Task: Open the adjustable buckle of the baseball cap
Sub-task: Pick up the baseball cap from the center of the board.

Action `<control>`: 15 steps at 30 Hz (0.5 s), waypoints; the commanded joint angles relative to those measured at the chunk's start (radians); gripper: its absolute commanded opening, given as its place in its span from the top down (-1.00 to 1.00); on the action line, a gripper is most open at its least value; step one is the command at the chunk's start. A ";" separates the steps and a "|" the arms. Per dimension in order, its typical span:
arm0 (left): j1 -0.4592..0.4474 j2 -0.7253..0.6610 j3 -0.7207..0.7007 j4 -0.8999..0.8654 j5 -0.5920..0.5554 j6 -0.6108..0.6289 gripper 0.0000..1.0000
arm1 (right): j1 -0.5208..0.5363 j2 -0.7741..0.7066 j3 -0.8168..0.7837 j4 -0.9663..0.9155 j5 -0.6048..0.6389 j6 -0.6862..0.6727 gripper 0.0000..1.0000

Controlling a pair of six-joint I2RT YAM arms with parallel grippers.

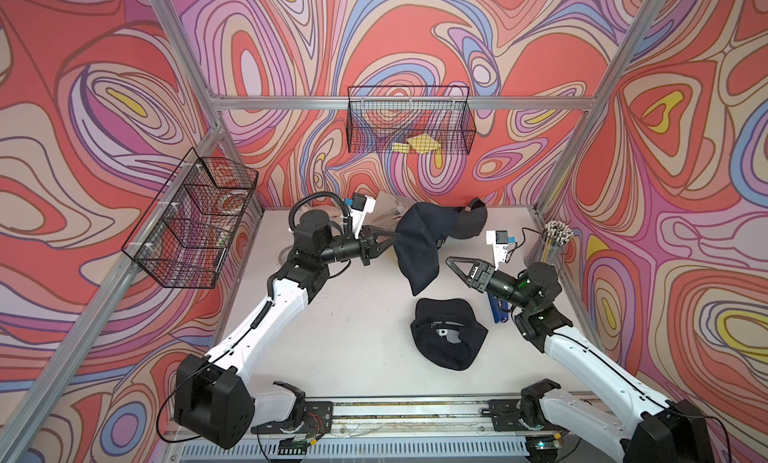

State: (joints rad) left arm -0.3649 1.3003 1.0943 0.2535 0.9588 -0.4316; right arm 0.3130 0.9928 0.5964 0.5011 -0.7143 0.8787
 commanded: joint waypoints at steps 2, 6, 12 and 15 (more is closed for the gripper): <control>0.006 -0.001 0.039 0.073 0.058 -0.038 1.00 | -0.003 0.015 0.037 -0.033 0.003 -0.103 -0.22; 0.006 -0.005 0.059 0.041 0.075 -0.029 1.00 | -0.003 0.020 0.070 -0.139 0.051 -0.245 -0.14; 0.005 0.003 0.072 0.041 0.091 -0.045 1.00 | -0.004 0.046 0.032 -0.035 0.008 -0.345 -0.12; 0.006 0.013 0.072 0.074 0.117 -0.078 1.00 | -0.004 0.081 0.024 0.059 -0.054 -0.330 -0.08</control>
State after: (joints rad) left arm -0.3649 1.3041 1.1366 0.2604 1.0306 -0.4732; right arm 0.3130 1.0492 0.6361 0.4664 -0.7120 0.5869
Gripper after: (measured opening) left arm 0.055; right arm 0.545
